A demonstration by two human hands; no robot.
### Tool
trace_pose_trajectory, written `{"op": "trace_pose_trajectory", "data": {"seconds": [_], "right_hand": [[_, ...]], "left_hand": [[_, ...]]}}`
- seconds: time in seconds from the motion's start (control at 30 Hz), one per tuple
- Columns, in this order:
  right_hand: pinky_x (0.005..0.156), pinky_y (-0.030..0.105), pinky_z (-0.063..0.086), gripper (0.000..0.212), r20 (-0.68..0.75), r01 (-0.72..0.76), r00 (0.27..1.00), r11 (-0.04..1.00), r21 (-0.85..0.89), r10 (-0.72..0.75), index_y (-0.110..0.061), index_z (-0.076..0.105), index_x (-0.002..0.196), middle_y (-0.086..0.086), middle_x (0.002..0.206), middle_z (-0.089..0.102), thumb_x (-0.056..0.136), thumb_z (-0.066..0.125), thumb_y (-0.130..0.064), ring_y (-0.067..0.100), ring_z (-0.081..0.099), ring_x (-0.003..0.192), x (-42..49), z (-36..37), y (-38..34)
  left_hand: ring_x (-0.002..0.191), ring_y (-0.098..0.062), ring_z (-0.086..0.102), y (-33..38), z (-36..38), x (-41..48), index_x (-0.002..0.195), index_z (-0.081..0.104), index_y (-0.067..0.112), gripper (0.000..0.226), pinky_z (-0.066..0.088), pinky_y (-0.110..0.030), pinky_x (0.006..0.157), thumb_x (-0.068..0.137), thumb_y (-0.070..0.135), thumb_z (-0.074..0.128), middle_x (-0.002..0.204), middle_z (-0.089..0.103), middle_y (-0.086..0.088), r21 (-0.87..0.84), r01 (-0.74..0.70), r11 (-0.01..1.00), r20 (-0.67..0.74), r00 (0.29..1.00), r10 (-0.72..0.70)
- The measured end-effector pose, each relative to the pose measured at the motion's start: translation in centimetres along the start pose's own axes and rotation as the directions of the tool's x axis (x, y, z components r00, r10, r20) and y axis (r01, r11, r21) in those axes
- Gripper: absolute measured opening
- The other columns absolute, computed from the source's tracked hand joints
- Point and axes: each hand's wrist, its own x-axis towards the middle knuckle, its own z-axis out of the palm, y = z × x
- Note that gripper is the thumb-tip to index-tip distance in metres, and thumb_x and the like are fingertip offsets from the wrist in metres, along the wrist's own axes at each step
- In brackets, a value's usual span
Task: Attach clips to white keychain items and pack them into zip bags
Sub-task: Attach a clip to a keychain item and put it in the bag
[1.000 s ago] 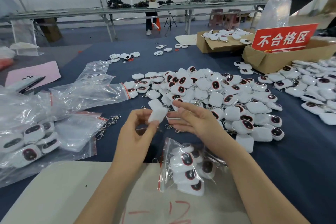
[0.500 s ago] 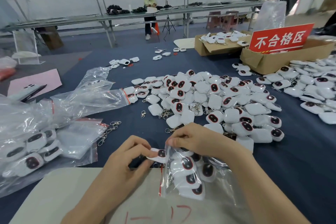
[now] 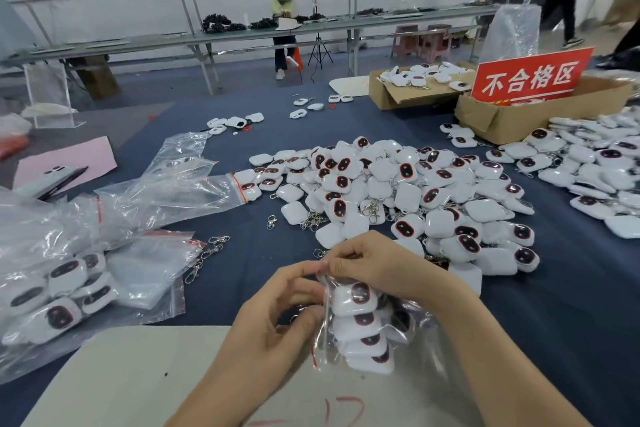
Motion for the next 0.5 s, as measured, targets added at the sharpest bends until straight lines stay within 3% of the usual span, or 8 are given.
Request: {"op": "trace_pose_trajectory", "data": {"seconds": [0.1,0.2,0.3,0.37,0.5], "right_hand": [[0.061,0.005,0.039,0.017,0.003,-0.008,1.0,1.0,0.014,0.008,-0.032,0.078,0.084,-0.022,0.062,0.065,0.095,0.067,-0.025,-0.008,0.055,0.06,-0.1,-0.1,-0.1],[0.064,0.008,0.043,0.013,0.0,-0.013,1.0,1.0,0.017,0.013,-0.028,0.08,0.089,-0.018,0.068,0.07,0.094,0.068,-0.026,-0.007,0.058,0.064,-0.1,-0.1,-0.3],[0.062,0.008,0.041,0.021,0.002,-0.013,1.0,1.0,-0.021,0.013,-0.035,0.076,0.078,-0.017,0.063,0.067,0.095,0.068,-0.025,-0.008,0.055,0.06,0.0,-0.1,-0.7],[0.061,0.01,0.038,0.03,0.024,-0.013,1.0,0.998,-0.068,0.014,-0.038,0.071,0.068,-0.016,0.058,0.062,0.096,0.068,-0.027,-0.005,0.05,0.056,0.1,-0.1,-1.0],[0.058,0.012,0.037,0.03,0.088,-0.025,0.996,0.996,-0.085,0.032,-0.03,0.069,0.066,-0.015,0.053,0.056,0.096,0.067,-0.028,-0.002,0.046,0.052,0.1,-0.1,-1.4]], "left_hand": [[0.112,-0.024,0.068,0.1,0.0,-0.1,0.127,0.059,0.04,0.054,0.056,-0.029,0.082,0.089,0.002,0.053,0.118,0.071,-0.011,-0.272,0.051,0.961,0.068,0.997,-0.033],[0.113,-0.034,0.067,-0.1,0.2,0.2,0.11,0.067,0.036,0.06,0.057,-0.034,0.078,0.076,-0.01,0.049,0.119,0.066,-0.019,-0.517,0.093,0.851,0.106,0.993,-0.044],[0.102,-0.03,0.069,-0.8,0.7,0.9,0.103,0.069,0.035,0.06,0.056,-0.036,0.073,0.064,-0.009,0.055,0.109,0.068,-0.015,-0.537,0.102,0.837,0.094,0.994,-0.061],[0.088,-0.025,0.067,-1.0,1.2,1.4,0.106,0.067,0.025,0.061,0.053,-0.031,0.068,0.057,-0.009,0.056,0.096,0.067,-0.018,-0.593,0.129,0.795,0.086,0.992,-0.097],[0.075,-0.025,0.059,-0.8,1.9,1.4,0.103,0.065,0.018,0.051,0.048,-0.031,0.067,0.067,-0.011,0.043,0.08,0.06,-0.02,-0.601,0.144,0.786,0.095,0.99,-0.109]]}}
